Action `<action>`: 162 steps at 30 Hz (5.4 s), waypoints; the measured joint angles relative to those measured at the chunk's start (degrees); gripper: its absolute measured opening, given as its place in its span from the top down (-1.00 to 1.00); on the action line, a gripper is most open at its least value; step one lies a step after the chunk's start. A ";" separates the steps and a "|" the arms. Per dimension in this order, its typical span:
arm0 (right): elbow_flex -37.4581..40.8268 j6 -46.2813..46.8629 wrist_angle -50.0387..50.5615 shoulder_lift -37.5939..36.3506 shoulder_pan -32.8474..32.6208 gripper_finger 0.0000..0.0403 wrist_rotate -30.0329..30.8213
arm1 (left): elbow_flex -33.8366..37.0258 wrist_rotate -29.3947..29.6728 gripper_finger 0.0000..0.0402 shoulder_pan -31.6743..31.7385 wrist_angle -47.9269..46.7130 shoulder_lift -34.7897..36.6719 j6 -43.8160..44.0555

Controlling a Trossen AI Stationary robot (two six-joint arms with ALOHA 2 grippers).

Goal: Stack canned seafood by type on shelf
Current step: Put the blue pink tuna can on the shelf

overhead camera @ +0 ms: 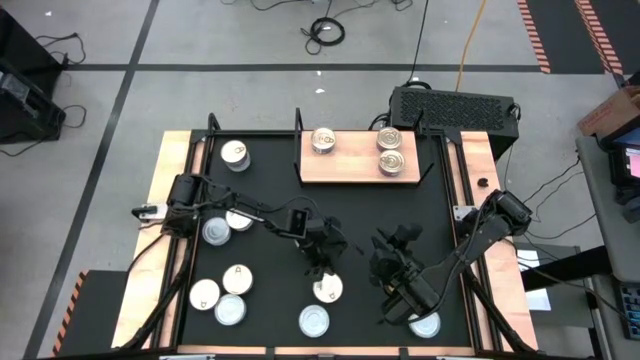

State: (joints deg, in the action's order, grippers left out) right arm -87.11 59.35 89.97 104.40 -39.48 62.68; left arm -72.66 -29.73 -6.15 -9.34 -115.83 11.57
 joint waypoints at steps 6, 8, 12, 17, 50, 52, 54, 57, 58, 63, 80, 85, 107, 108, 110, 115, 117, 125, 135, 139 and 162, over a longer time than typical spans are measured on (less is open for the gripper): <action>0.00 0.00 0.02 0.00 0.00 0.34 0.00 | 0.14 -2.80 0.99 1.84 -0.12 0.94 1.16; 0.00 0.23 0.04 0.00 0.00 0.34 0.01 | 0.15 -2.81 1.00 2.51 -0.10 1.98 1.16; 0.00 0.66 0.04 0.00 0.00 0.34 0.02 | 0.11 -2.81 1.00 3.77 0.39 4.41 1.16; 0.00 0.99 0.04 0.00 0.00 0.34 0.02 | 0.03 -2.81 1.00 6.10 -0.17 8.64 1.22; 0.00 1.71 0.04 0.00 0.25 0.34 0.25 | -0.52 6.51 1.00 35.80 5.84 13.83 4.50; 0.00 1.70 0.04 0.00 0.43 0.34 0.28 | -0.53 5.99 1.00 36.11 5.47 13.83 3.63; 0.00 1.70 0.04 0.00 0.55 0.34 0.29 | -0.57 6.00 1.00 36.26 4.46 13.83 1.83; 0.00 1.66 0.04 0.00 0.55 0.34 0.30 | -0.57 6.08 1.00 36.65 1.96 13.83 -0.73; 0.00 1.66 0.04 0.00 0.55 0.34 0.30 | -0.57 6.59 1.00 36.76 1.23 13.83 -1.55; 0.00 1.51 0.04 0.00 0.61 0.34 0.35 | -0.57 10.05 1.00 36.76 -0.92 13.83 -4.46; 0.02 1.10 0.03 0.00 2.12 0.34 0.40 | -0.54 13.36 1.00 37.08 1.62 10.92 -6.74; 0.02 0.85 0.04 0.00 2.43 0.34 0.50 | -0.61 14.40 1.00 37.26 0.64 10.77 -8.12; 0.02 0.85 0.04 0.00 2.78 0.34 0.52 | -0.61 20.99 0.74 36.49 0.56 10.79 -9.32; 0.02 0.85 0.04 0.00 2.78 0.34 0.52 | -0.61 21.00 0.73 36.49 1.21 10.79 -9.30; 0.02 0.85 0.04 0.00 2.78 0.34 0.50 | -0.61 20.98 0.71 36.38 2.68 10.79 -9.01; 0.02 0.85 0.04 0.00 2.78 0.34 0.46 | -0.61 16.70 0.71 35.95 7.64 10.81 -8.87; 0.02 0.85 0.04 0.00 2.78 0.34 0.43 | -0.61 14.82 0.71 35.02 8.20 10.83 -9.21; 0.02 0.85 0.04 0.00 2.81 0.34 0.46 | -0.50 20.59 0.71 28.44 7.04 10.23 -21.15; 0.02 0.87 0.02 0.00 4.60 0.34 0.53 | -0.52 26.58 0.84 25.91 11.59 5.63 -25.50; 0.02 0.22 -0.01 0.00 4.71 0.34 0.58 | -0.56 27.10 0.87 26.00 12.60 5.69 -25.49; 0.02 -1.75 0.02 0.00 6.55 0.34 0.67 | -0.80 36.08 0.87 26.07 0.93 5.95 -25.42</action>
State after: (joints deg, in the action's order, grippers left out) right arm -87.09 57.60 90.00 104.40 -32.94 63.35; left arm -73.47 6.36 19.92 -8.41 -109.88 -13.85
